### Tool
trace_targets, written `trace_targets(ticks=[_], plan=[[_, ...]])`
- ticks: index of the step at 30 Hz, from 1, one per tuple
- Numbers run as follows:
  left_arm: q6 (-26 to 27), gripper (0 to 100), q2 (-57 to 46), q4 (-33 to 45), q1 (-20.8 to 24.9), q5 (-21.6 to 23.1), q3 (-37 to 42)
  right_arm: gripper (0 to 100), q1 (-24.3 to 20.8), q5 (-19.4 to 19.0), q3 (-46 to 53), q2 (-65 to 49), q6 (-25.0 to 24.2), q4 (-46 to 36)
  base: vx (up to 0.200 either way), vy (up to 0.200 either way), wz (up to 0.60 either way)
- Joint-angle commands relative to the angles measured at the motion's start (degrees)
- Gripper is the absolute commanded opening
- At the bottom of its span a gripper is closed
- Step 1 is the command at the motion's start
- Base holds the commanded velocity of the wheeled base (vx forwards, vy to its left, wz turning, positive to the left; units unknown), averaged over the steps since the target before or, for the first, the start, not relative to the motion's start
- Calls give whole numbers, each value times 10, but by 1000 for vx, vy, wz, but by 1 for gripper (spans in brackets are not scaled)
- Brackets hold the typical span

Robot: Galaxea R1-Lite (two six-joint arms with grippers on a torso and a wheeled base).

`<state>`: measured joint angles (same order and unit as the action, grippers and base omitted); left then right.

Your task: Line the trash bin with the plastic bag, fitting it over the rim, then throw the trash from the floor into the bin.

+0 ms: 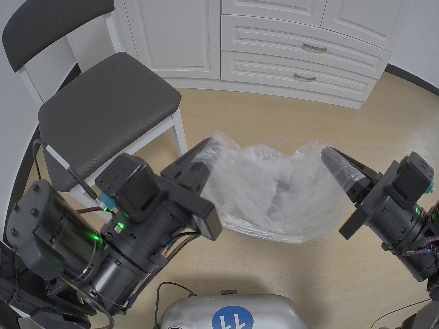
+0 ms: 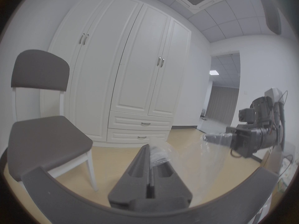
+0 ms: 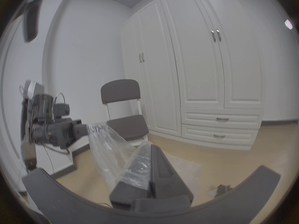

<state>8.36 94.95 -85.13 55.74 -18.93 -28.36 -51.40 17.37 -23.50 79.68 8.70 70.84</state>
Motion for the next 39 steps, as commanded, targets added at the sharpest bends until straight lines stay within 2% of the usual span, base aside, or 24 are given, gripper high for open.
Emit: trace_targets(ticks=[1, 7, 8, 11, 14, 19, 22, 24, 27, 29, 30, 32, 33, 35, 39], plan=[[-55, 0, 54, 6, 9, 3, -50, 0, -7, 1, -49, 62, -45, -11, 0, 0, 0], [-137, 0, 102, 6, 4, 14, -115, 0, 40, 0, -64, 98, -63, -11, 0, 0, 0], [-150, 0, 112, 6, 3, 21, -125, 0, 61, -4, -66, 108, -63, -7, 0, 0, 0], [-157, 0, 125, 6, -17, 41, -132, 0, 92, -4, -87, 126, -80, -8, 0, 0, 0], [-159, 0, 132, 6, -32, 53, -137, 0, 97, -9, -105, 134, -113, -15, 0, 0, 0], [-177, 0, 154, 9, -49, 63, -152, 0, 113, -16, -122, 159, -120, -16, 0, 0, 0], [-199, 0, 185, 15, -71, 65, -188, 0, 134, -16, -142, 185, -142, -20, 0, 0, 0], [-206, 0, 195, 17, -81, 65, -201, 0, 148, -18, -155, 193, -155, -40, 0, 0, 0], [-222, 0, 200, 31, -90, 65, -210, 0, 187, -42, -200, 203, -205, -112, 0, 0, 0], [-232, 0, 202, 39, -90, 65, -216, 0, 194, -49, -216, 203, -228, -141, 0, 0, 0], [-253, 0, 207, 58, -92, 66, -229, 0, 203, -59, -240, 199, -265, -197, 0, 0, 0], [-278, 0, 222, 82, -96, 66, -249, 0, 212, -64, -262, 197, -287, -247, 0, 0, 0], [-280, 0, 223, 84, -96, 66, -251, 0, 212, -64, -263, 197, -287, -251, 0, 0, 0], [-317, 0, 246, 117, -107, 65, -284, 0, 221, -64, -280, 198, -293, -309, 0, 0, 0], [-340, 0, 266, 140, -117, 65, -307, 0, 227, -67, -289, 214, -294, -321, 0, 0, 0]])
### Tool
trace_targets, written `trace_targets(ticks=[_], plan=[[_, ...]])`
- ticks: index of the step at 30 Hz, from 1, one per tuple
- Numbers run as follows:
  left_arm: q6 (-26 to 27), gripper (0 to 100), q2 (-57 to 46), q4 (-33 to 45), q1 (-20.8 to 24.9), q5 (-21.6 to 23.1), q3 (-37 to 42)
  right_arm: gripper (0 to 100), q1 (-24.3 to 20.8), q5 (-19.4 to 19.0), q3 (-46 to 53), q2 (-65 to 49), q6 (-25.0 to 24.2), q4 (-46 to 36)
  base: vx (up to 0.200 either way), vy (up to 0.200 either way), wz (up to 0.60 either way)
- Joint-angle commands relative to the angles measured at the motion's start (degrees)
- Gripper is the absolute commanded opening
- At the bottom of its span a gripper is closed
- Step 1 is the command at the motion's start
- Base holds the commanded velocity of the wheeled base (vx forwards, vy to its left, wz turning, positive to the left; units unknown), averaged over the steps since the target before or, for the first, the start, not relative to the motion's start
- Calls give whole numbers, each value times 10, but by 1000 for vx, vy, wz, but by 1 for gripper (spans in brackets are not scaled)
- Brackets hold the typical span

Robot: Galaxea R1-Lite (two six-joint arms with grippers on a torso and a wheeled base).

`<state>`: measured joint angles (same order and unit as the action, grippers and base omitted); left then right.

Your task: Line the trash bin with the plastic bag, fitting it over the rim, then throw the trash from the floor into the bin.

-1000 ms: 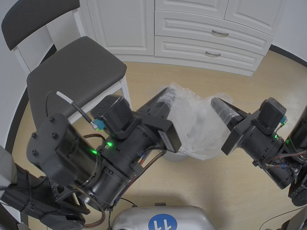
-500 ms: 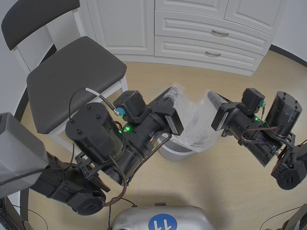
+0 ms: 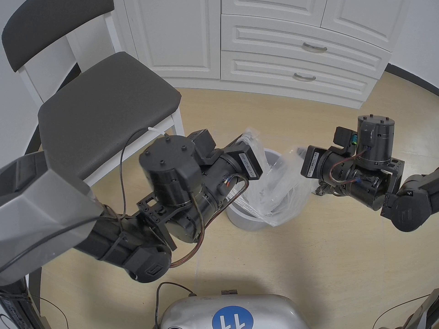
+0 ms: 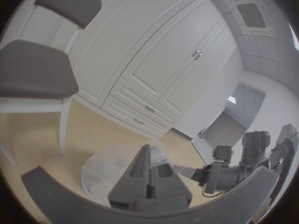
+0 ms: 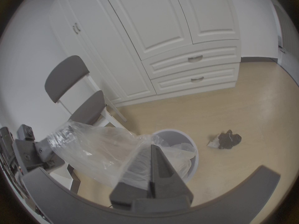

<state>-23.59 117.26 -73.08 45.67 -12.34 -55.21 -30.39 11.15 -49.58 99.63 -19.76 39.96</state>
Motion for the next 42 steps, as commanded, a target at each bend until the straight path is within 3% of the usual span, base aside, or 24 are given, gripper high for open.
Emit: trace_targets(ticks=[1, 7, 10, 17, 23, 37, 42], plan=[[-26, 0, 53, 24, -19, 0, -46, 0, 23, -6, -33, 28, -12, -10, 0, 0, 0], [-34, 0, 121, 20, -35, 5, -89, 0, 44, -12, -54, 66, -28, -10, 0, 0, 0], [-37, 0, 154, 22, -57, 4, -121, 0, 56, -36, -63, 99, -37, -7, 0, 0, 0], [-60, 0, 174, 36, -92, 14, -142, 0, 69, -45, -82, 173, -61, 79, 0, 0, 0], [-76, 0, 220, 73, -113, 20, -186, 0, 74, -45, -105, 210, -78, 95, 0, 0, 0], [-77, 0, 175, 85, -136, 19, -185, 0, 63, -39, -173, 264, -190, 166, 0, 0, 0], [-77, 0, 153, 83, -132, 18, -174, 0, 63, -39, -183, 281, -204, 162, 0, 0, 0]])
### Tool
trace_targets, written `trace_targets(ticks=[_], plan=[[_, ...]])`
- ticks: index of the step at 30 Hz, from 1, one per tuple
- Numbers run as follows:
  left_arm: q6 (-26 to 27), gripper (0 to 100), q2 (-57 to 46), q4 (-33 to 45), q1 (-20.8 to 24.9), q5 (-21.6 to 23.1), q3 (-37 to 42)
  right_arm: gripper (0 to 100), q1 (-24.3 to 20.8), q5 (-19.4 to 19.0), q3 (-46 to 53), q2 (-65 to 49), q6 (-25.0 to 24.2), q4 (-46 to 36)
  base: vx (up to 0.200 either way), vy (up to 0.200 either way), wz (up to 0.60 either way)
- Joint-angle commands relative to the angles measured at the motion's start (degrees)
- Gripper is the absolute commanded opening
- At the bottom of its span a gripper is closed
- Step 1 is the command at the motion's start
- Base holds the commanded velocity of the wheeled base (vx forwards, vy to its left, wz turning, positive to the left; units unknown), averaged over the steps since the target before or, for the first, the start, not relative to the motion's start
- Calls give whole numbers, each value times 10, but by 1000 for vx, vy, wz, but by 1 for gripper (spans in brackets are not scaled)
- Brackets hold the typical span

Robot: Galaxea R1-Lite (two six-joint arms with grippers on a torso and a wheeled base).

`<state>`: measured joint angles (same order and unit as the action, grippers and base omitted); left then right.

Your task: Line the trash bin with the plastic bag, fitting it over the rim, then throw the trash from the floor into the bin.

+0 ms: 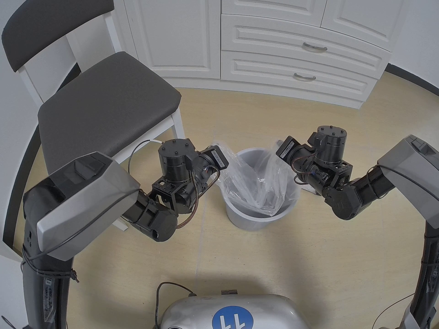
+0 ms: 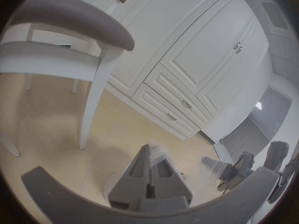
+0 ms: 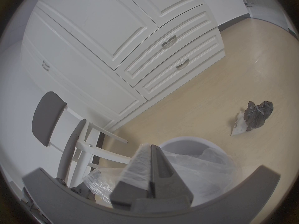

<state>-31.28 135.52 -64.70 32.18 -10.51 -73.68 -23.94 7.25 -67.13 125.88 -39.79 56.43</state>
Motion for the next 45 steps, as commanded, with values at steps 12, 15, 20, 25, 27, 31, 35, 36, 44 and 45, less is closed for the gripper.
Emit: trace_targets(ticks=[12, 15, 20, 25, 27, 31, 35, 36, 44, 45], plan=[[0, 0, -22, -8, 38, -4, 32, 0, 10, 1, -56, 115, -6, 1, 0, 0, 0], [0, 0, -22, -9, 42, -4, 34, 0, 9, 0, -63, 126, -24, 11, 0, 0, 0], [1, 0, -21, -9, 47, -4, 36, 0, 1, 2, -58, 154, -49, 87, 0, 0, 0], [2, 0, -15, -9, 55, -5, 42, 0, 10, 2, -47, 149, -19, 109, 0, 0, 0], [8, 0, -15, -9, 55, -7, 42, 0, 14, 2, -38, 129, -6, 116, 0, 0, 0], [54, 0, -16, -4, 49, -17, 54, 0, 25, -5, 30, 67, 62, 124, 0, 0, 0], [141, 0, -17, -3, 31, -17, 90, 0, 54, -9, 100, 27, 207, 124, 0, 0, 0], [162, 0, -18, -4, 26, -17, 99, 0, 63, -8, 117, 20, 245, 129, 0, 0, 0], [184, 0, -21, 2, 10, -16, 111, 0, 120, -10, 222, -24, 412, 130, 0, 0, 0], [186, 0, -21, 6, 6, -16, 111, 0, 135, -10, 249, -27, 461, 131, 0, 0, 0]])
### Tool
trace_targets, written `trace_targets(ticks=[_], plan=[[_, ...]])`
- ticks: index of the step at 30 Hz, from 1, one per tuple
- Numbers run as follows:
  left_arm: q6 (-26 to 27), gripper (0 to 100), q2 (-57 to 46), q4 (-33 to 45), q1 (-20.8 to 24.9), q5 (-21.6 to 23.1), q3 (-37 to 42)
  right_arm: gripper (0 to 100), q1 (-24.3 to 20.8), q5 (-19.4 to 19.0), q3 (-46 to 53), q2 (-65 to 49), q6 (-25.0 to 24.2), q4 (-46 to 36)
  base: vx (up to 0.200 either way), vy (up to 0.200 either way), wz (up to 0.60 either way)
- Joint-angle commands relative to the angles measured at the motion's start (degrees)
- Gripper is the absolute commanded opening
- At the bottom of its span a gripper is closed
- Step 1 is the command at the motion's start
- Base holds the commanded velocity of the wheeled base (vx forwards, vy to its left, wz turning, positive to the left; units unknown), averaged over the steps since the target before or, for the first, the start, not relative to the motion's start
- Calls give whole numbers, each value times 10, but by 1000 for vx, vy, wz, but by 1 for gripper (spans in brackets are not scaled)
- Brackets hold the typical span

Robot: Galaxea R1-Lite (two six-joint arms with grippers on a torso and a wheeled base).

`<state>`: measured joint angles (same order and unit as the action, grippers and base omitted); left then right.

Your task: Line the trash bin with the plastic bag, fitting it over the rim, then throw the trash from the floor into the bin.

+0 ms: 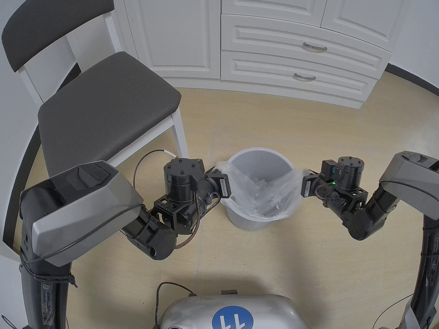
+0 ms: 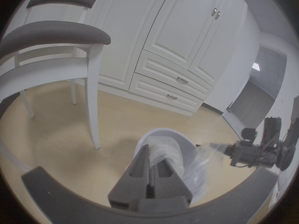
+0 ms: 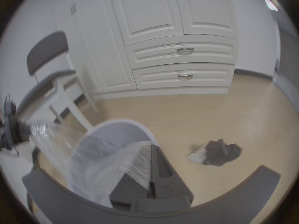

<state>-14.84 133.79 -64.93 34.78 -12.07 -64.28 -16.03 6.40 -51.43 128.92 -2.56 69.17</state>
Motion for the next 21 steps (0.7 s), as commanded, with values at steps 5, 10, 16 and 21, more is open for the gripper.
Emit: trace_targets(ticks=[5, 10, 16, 21], plan=[[34, 0, -12, 16, -28, -1, 19, 0, 85, 6, 127, -51, 193, 11, 0, 0, 0], [63, 0, -12, 10, -35, -3, 27, 0, 91, 6, 137, -40, 223, 18, 0, 0, 0], [157, 0, -36, -38, -57, -1, 100, 0, 107, 2, 185, 11, 307, 154, 0, 0, 0], [179, 0, -45, -36, -61, 5, 139, 0, 107, -2, 211, 6, 332, 157, 0, 0, 0]])
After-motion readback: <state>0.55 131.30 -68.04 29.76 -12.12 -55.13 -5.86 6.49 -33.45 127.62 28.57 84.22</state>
